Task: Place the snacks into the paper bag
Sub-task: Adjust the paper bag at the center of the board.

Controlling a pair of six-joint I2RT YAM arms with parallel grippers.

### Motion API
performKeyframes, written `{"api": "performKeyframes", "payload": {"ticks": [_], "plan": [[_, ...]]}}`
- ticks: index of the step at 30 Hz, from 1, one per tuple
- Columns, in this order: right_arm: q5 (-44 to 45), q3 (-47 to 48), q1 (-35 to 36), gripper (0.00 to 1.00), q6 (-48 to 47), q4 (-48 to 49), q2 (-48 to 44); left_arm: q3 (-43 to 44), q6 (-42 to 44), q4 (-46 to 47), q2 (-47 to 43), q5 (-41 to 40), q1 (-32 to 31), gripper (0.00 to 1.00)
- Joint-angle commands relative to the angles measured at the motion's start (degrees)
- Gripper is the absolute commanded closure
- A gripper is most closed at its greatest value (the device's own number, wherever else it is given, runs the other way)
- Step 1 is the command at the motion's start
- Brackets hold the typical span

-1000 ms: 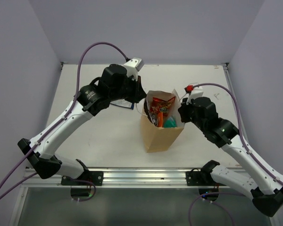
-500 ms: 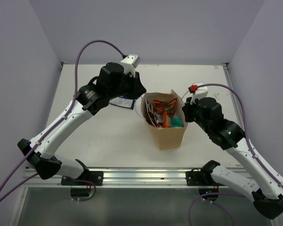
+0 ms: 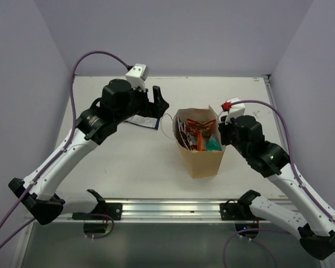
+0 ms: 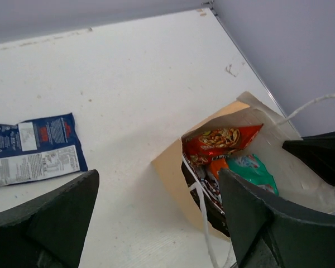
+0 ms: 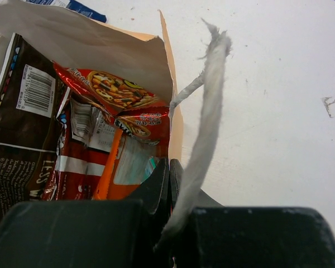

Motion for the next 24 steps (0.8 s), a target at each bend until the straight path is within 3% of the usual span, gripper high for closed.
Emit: {"api": "performKeyframes", "payload": {"ticks": [1,8,10,18,20,24], "plan": [[-0.2,2.0,0.0,1.00,-1.6,3.4,-1.4,0.2,0.9,4.5,-3.5,-4.7,1.6,0.09],[-3.8,1.4,0.0,1.00,-3.0,4.2,-2.4,-4.1,-1.4,5.1,-4.5,-6.5,5.4,0.06],[-6.0,1.1,0.0,1.00,-3.6,4.5,-2.7,-4.9,-1.9,5.7,-4.4,-3.8,7.0,0.07],[-8.2,0.8,0.0,1.00,-4.1,5.4,-2.4,-1.3,2.0,12.4,-1.4,19.7,7.5,0.27],[-8.3,0.8,0.1,1.00,-4.2,5.5,-2.3,1.1,3.5,12.5,0.1,21.0,6.8,0.29],[-8.0,0.7,0.0,1.00,-4.2,5.5,-2.3,5.9,7.7,9.4,3.4,16.6,-1.4,0.30]]}}
